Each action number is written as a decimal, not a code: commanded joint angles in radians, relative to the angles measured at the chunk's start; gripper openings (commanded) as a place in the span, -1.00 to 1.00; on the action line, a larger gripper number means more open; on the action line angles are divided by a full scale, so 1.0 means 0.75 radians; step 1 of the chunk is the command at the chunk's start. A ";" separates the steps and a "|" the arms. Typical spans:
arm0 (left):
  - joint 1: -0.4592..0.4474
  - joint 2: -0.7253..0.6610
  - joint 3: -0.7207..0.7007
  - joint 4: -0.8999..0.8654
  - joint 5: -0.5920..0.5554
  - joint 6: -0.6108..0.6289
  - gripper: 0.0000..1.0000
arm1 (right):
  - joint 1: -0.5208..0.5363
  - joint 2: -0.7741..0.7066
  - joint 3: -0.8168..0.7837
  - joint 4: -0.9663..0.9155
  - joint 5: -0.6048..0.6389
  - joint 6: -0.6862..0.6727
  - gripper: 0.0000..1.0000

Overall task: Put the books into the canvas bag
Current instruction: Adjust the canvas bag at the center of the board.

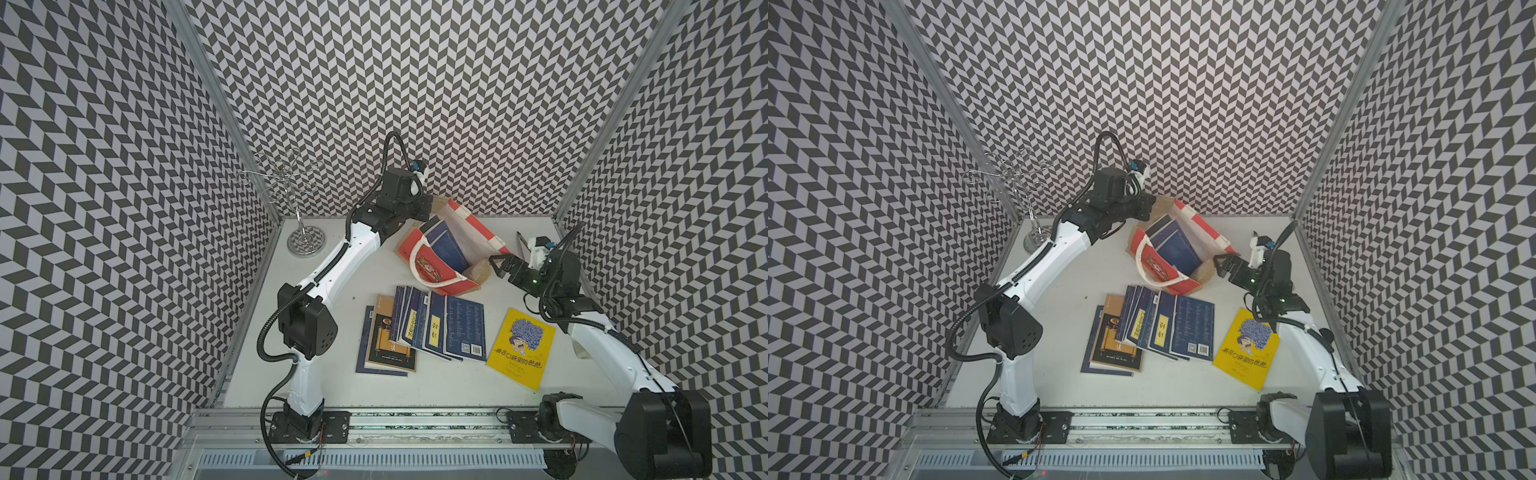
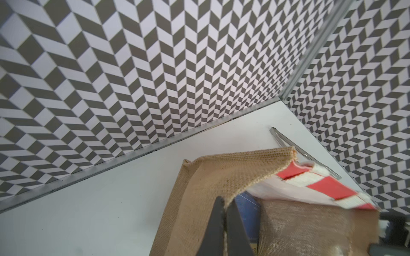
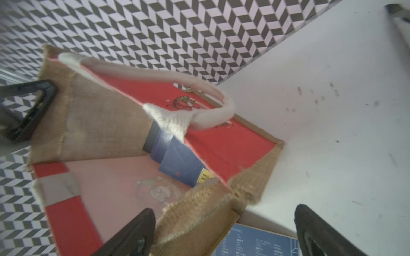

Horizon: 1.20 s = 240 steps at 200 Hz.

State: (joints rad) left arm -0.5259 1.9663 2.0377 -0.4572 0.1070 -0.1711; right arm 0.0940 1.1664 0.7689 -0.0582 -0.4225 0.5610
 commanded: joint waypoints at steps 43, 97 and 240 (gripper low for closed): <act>0.078 -0.220 -0.168 0.304 0.016 -0.077 -1.00 | 0.181 0.100 0.135 -0.059 0.109 -0.006 0.95; 0.135 -0.296 -0.297 0.398 0.077 -0.108 -1.00 | 0.218 0.191 0.218 -0.107 0.179 -0.032 0.67; 0.182 -0.310 -0.447 0.524 0.176 -0.212 -1.00 | 0.180 0.403 0.789 -0.178 0.250 -0.199 -0.99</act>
State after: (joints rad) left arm -0.3946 1.8034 1.7241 -0.2096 0.2062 -0.2981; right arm 0.2508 1.4494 1.3018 -0.2943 -0.2646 0.4255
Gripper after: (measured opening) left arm 0.048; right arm 0.048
